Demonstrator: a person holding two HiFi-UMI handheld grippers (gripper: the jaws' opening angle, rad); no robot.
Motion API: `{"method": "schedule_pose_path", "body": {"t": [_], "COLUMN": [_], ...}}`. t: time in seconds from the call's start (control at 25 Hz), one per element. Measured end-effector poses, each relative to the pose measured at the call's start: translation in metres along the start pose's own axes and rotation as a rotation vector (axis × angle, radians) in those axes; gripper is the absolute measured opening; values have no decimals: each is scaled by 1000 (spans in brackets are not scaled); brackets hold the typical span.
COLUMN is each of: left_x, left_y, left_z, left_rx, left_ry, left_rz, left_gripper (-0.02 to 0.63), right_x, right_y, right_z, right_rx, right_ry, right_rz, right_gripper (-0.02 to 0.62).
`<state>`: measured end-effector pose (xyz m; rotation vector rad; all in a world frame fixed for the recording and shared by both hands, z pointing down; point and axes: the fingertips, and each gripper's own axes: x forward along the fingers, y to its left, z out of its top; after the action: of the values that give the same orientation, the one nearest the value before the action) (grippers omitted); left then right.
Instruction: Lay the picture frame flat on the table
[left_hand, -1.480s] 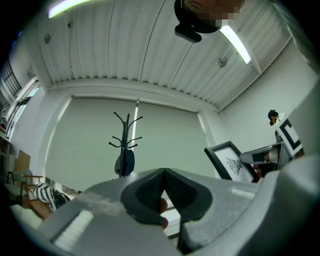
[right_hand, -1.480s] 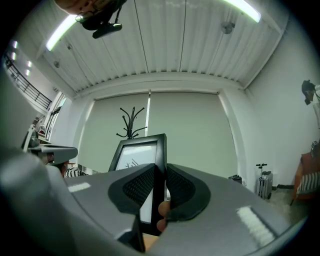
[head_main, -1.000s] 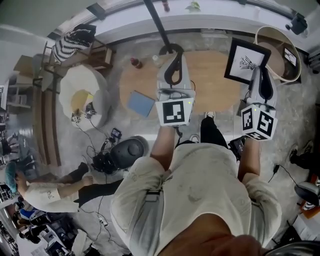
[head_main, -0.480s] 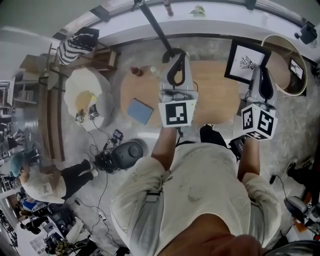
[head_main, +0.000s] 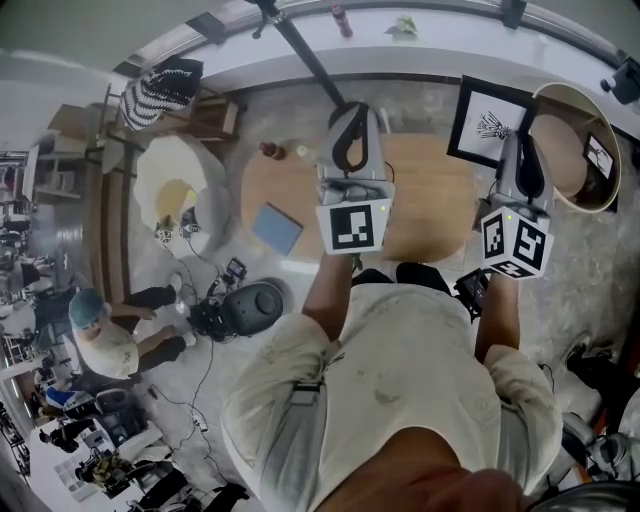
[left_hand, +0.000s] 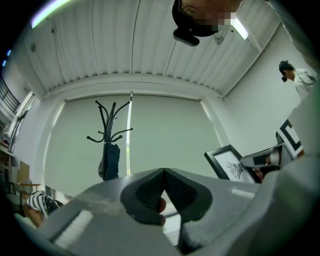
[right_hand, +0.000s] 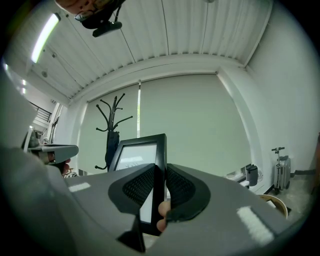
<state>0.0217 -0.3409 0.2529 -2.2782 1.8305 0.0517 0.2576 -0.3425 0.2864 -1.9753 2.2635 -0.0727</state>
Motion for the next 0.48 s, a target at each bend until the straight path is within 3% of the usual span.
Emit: {"method": "schedule_pose_path", "body": {"t": [0.48], "left_x": [6], "left_y": [14], "left_z": [-13], "left_rx": [15], "left_ry": [27], "left_rz": [24], "left_gripper": [5], "right_x": [14], "right_y": [11], "right_z": [-10], "right_rx": [4], "right_ry": [34], "right_rz": [16], "right_gripper": [75]}}
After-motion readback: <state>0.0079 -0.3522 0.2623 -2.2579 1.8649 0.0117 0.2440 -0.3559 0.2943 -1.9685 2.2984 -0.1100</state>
